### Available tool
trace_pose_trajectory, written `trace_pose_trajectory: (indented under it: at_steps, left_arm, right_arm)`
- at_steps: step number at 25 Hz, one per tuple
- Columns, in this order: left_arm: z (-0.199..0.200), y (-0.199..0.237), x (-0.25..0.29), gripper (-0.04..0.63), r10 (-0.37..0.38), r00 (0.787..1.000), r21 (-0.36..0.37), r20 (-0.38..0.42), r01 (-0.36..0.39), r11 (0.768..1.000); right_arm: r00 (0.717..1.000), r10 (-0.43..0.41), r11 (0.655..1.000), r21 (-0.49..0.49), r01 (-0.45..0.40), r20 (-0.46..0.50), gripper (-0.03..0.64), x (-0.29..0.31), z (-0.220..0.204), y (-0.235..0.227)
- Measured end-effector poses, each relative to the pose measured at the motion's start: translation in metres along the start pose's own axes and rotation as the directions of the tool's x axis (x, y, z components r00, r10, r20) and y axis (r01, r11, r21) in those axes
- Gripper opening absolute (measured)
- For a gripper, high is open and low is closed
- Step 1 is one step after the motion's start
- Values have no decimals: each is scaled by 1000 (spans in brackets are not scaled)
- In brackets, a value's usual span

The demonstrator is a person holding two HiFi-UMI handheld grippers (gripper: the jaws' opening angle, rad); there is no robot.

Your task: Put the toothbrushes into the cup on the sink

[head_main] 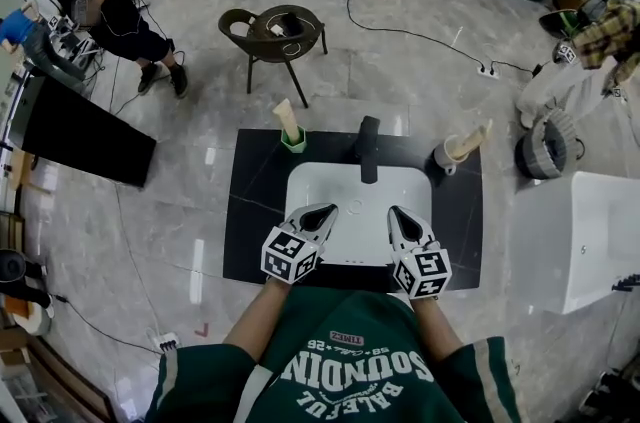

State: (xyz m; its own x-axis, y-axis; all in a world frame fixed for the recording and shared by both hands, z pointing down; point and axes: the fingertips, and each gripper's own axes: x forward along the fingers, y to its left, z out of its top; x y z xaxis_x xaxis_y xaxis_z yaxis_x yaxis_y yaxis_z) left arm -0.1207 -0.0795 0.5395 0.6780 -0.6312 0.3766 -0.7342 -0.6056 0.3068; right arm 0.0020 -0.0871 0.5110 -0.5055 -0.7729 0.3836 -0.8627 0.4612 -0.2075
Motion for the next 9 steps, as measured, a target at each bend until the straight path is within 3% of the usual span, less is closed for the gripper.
trace_pose_trajectory:
  at_steps: [9]
  left_arm:
    - [-3, 5, -1, 9, 1, 1000, -3, -1, -1, 1000]
  right_arm:
    - [1000, 20, 1000, -1, -20, -9, 40, 5, -5, 7]
